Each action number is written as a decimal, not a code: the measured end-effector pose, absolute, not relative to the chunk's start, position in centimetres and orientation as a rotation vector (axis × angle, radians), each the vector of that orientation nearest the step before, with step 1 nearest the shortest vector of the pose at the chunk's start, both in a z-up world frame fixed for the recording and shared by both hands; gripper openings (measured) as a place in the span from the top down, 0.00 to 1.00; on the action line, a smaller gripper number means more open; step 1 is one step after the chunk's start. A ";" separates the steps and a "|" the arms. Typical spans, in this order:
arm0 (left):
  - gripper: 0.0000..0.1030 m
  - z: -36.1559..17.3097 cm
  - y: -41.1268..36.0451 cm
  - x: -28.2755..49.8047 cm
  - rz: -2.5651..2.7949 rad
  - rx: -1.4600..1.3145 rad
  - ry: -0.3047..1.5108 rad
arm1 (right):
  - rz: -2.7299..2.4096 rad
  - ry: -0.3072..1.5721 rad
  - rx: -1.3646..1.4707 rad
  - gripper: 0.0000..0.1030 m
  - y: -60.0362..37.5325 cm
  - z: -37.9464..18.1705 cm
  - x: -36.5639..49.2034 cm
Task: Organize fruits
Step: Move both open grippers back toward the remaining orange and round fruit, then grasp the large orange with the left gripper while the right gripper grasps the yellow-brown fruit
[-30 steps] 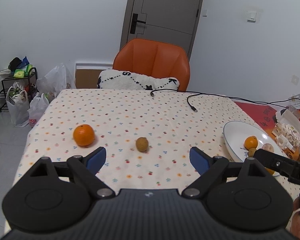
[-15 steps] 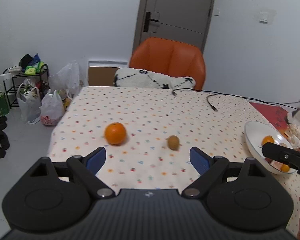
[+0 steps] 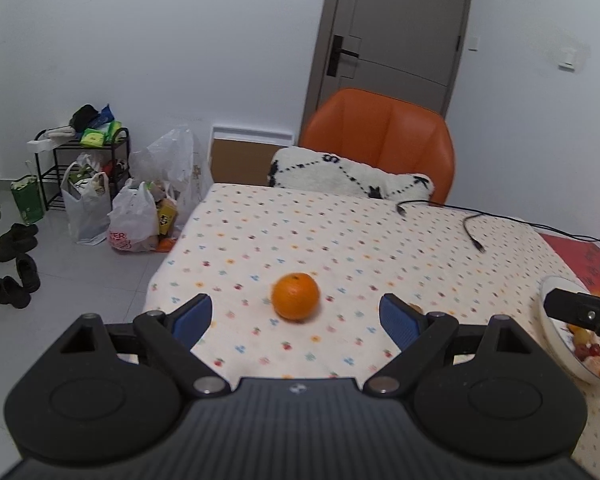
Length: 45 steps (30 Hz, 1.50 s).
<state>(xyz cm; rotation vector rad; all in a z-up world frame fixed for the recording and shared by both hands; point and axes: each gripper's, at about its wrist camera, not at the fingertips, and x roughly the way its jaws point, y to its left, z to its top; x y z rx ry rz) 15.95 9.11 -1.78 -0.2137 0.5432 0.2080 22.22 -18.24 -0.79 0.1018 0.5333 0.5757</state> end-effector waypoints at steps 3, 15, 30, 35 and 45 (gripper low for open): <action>0.14 -1.9 9.9 16.5 0.219 -0.220 0.534 | 0.583 0.549 0.103 0.01 -17.2 -1.1 23.1; 0.19 -3.3 10.9 19.5 0.205 -0.238 0.536 | 0.612 0.629 0.076 0.28 -13.7 -3.1 25.6; 0.39 -6.3 11.4 22.7 0.189 -0.246 0.598 | 0.655 0.709 0.025 0.50 -10.7 -5.3 27.3; 0.48 -6.8 11.4 23.1 0.161 -0.256 0.594 | 0.656 0.721 0.020 0.55 -10.1 -5.8 27.5; 0.64 -6.4 11.5 22.4 0.150 -0.265 0.587 | 0.680 0.728 -0.017 0.78 -9.2 -6.6 27.9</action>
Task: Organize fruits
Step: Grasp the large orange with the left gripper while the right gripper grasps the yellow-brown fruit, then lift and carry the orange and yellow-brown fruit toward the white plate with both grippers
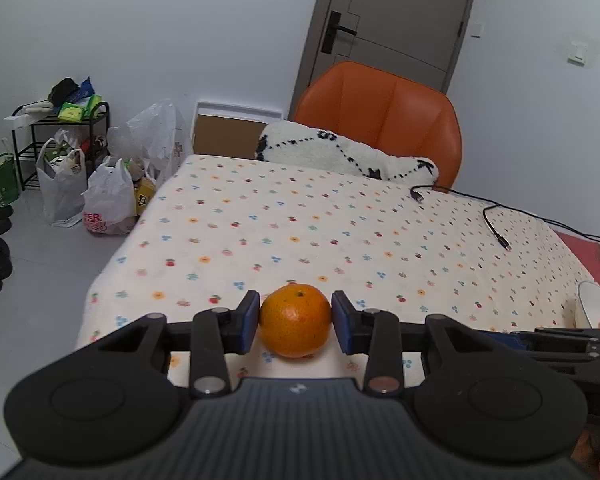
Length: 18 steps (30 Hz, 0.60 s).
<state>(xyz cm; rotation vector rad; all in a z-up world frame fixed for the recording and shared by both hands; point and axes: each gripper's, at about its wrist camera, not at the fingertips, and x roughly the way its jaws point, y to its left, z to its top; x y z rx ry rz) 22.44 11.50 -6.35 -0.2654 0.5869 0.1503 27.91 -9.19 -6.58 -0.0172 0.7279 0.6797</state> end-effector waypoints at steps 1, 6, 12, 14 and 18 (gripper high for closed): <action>0.64 -6.2 11.7 22.2 0.155 -0.267 0.583 | 0.681 0.728 -0.023 0.78 -9.2 -6.5 27.9; 0.64 -5.2 12.5 20.6 0.176 -0.277 0.563 | 0.684 0.703 -0.013 0.78 -9.6 -5.3 26.8; 0.64 -3.7 12.8 18.6 0.192 -0.279 0.539 | 0.701 0.675 -0.002 0.78 -9.8 -4.0 24.9; 0.64 -3.1 12.8 17.8 0.197 -0.275 0.526 | 0.706 0.663 0.008 0.78 -10.1 -3.6 24.3; 0.64 -1.9 12.8 16.3 0.205 -0.266 0.499 | 0.714 0.652 0.019 0.78 -10.4 -3.1 23.4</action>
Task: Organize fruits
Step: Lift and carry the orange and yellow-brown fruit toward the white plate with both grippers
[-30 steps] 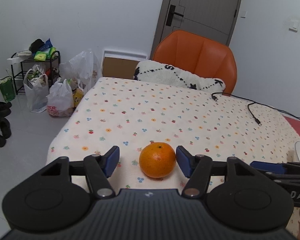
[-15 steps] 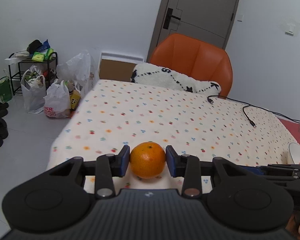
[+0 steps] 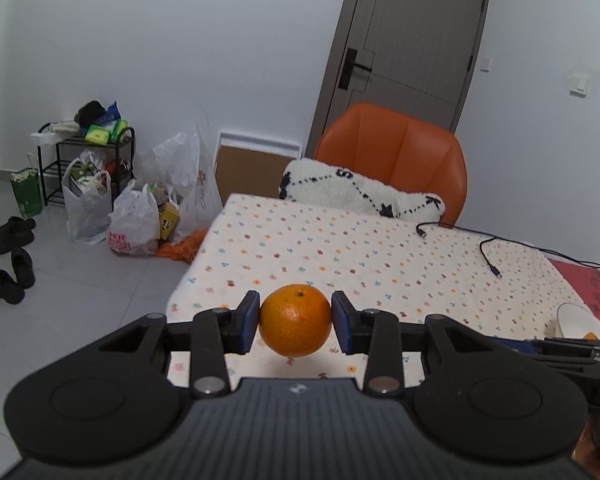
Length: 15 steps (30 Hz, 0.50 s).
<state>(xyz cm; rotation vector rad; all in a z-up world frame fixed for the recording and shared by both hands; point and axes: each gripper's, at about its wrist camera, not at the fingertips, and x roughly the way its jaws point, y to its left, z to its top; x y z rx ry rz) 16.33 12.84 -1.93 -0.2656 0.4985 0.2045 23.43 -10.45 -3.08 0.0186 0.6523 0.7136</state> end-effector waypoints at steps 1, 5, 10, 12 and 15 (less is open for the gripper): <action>0.64 -1.7 12.8 16.1 0.206 -0.262 0.495 | 0.715 0.650 0.022 0.78 -10.5 -3.0 23.2; 0.64 -0.8 12.8 15.1 0.216 -0.254 0.477 | 0.721 0.637 0.038 0.78 -11.0 -2.6 22.5; 0.64 -0.1 12.6 13.7 0.231 -0.249 0.463 | 0.722 0.631 0.056 0.78 -11.9 -2.4 22.0; 0.64 0.1 12.4 13.2 0.238 -0.250 0.457 | 0.724 0.627 0.063 0.78 -12.2 -2.4 21.8; 0.64 0.7 12.0 12.5 0.237 -0.243 0.447 | 0.729 0.617 0.067 0.78 -12.5 -2.2 21.3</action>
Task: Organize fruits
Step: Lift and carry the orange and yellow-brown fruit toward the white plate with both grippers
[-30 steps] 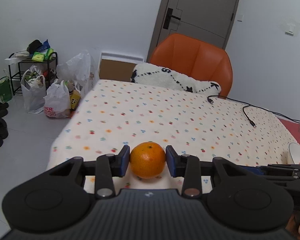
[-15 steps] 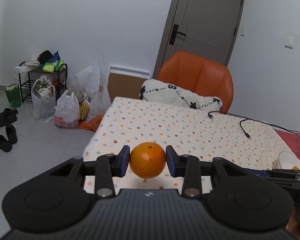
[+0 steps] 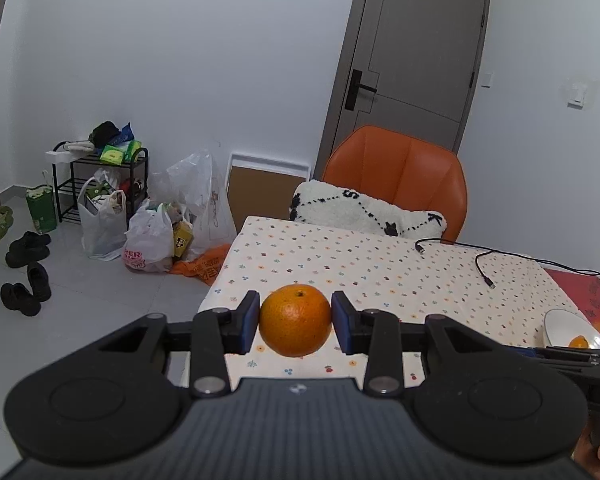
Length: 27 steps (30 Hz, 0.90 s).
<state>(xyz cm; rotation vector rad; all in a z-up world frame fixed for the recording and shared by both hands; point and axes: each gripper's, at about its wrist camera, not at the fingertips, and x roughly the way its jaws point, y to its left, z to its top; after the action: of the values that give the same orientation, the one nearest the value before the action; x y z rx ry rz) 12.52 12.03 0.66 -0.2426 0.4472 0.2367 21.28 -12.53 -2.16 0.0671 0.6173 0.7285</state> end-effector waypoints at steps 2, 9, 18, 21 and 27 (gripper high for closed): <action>0.64 1.0 11.7 12.0 0.235 -0.240 0.439 | 0.729 0.609 0.070 0.78 -12.9 -1.9 20.8; 0.64 2.5 10.0 10.6 0.210 -0.225 0.402 | 0.715 0.570 0.085 0.78 -14.8 -0.8 19.3; 0.64 4.2 6.8 9.0 0.164 -0.200 0.366 | 0.688 0.539 0.113 0.78 -17.3 0.1 17.7; 0.64 4.3 5.7 8.6 0.148 -0.201 0.364 | 0.675 0.533 0.123 0.78 -18.2 0.2 17.2; 0.64 4.9 3.5 8.1 0.115 -0.184 0.360 | 0.652 0.519 0.150 0.78 -20.2 0.4 16.6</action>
<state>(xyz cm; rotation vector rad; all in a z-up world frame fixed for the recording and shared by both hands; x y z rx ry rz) 8.15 3.49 4.93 -0.1836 0.3601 0.1149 16.62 -20.25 0.40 0.1500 0.5194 0.6516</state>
